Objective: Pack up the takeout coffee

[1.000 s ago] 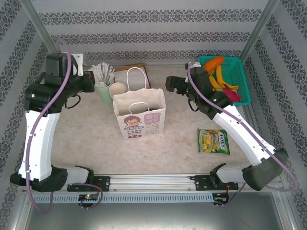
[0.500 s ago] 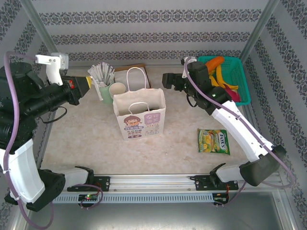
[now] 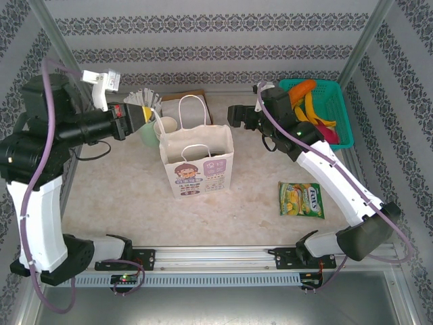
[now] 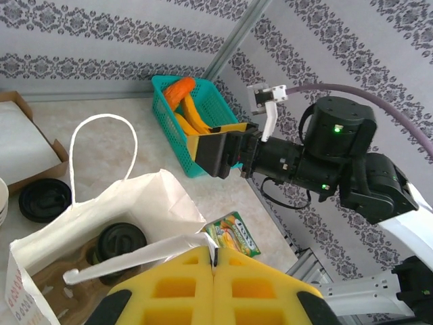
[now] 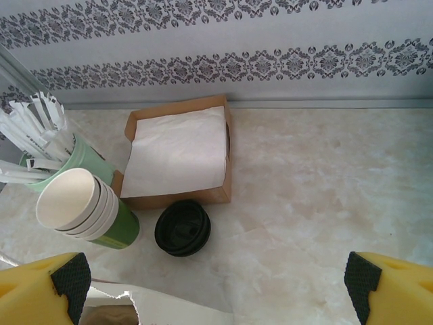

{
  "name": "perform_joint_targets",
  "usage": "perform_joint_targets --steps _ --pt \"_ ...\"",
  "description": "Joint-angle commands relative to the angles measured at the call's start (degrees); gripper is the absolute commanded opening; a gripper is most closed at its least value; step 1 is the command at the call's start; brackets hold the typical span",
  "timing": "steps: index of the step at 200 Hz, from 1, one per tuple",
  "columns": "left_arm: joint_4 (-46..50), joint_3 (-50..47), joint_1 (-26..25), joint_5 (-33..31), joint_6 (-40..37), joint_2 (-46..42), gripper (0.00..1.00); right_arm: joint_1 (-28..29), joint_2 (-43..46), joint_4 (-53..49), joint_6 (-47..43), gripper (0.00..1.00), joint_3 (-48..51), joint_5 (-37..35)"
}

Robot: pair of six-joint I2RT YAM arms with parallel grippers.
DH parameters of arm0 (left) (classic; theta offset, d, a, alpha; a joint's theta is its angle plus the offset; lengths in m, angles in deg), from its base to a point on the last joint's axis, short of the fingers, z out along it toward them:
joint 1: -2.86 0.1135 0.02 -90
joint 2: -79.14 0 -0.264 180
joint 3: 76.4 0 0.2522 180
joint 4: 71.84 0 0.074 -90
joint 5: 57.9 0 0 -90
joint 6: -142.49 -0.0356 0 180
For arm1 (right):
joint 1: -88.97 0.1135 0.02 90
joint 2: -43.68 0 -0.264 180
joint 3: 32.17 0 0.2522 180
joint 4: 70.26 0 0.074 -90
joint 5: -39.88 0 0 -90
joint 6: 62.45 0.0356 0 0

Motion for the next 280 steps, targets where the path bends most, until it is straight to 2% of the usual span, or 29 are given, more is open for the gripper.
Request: perform_joint_targets --steps 1,27,88,139,156,205,238,257,280 --pt "-2.6 -2.0 -0.4 -3.0 -1.3 0.8 0.0 0.2 1.4 -1.2 -0.1 0.98 0.1 -0.2" --pt "-3.3 -4.9 -0.4 -6.8 -3.4 2.4 0.0 0.3 2.4 -1.4 -0.1 0.98 0.8 -0.8" --pt "-3.3 -12.1 -0.4 -6.2 -6.7 4.8 0.0 0.3 4.4 -1.9 -0.6 0.98 2.4 -2.1" --pt "-1.4 -19.5 -0.8 -13.9 -8.9 5.9 0.0 0.3 4.5 -2.1 -1.1 0.98 3.3 -1.1" --pt "-1.1 -20.2 -2.0 -17.8 -8.8 7.2 0.0 0.4 4.0 -2.1 -0.9 0.98 3.4 0.1" --pt "-3.2 -23.2 -7.8 -21.0 -9.8 10.9 0.01 0.5 3.3 -2.4 -1.0 0.98 3.5 1.2" --pt "-3.6 -22.8 -12.4 -23.1 -10.2 15.4 0.12 0.5 4.0 -2.5 -1.2 0.98 4.0 2.1" --pt "-3.8 -20.7 -14.4 -22.9 -9.4 19.5 0.32 0.5 3.6 -2.4 -1.1 0.98 4.1 4.2" --pt "-4.3 -18.3 -16.0 -18.7 -9.8 22.0 0.51 0.6 2.8 -1.8 -0.5 0.98 4.6 7.1"
